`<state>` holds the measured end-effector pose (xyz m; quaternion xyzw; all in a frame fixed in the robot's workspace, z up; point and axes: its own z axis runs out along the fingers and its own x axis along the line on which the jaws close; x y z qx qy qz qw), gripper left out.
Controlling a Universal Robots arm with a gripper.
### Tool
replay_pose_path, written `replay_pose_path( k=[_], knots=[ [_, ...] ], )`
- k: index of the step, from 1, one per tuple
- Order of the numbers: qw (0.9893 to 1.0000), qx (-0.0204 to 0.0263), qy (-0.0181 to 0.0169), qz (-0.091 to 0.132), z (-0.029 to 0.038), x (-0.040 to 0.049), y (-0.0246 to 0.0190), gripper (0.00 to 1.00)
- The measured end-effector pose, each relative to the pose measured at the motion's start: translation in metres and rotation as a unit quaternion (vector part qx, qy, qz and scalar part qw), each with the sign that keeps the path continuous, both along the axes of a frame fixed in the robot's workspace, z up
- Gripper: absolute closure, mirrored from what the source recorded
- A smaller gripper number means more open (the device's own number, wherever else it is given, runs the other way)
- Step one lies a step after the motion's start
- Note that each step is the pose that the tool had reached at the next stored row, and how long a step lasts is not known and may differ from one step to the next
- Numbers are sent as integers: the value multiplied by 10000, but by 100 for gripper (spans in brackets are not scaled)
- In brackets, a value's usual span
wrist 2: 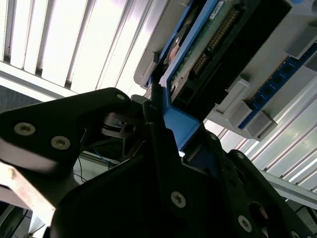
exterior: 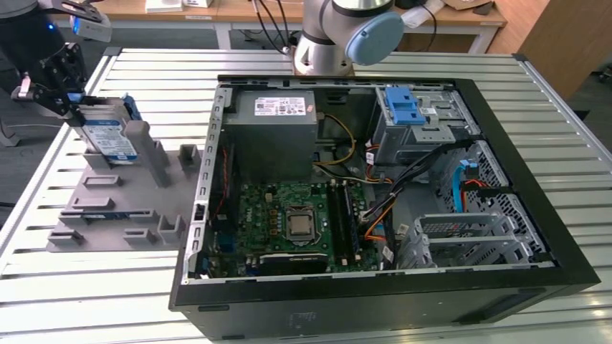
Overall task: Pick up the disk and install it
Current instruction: 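Pick up the disk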
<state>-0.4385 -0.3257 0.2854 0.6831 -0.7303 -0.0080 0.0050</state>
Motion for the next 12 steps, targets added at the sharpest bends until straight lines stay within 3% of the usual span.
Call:
replay_pose_path(
  k=[12],
  knots=[
    [10000,0,0,0,53,0,0,63]
  ],
)
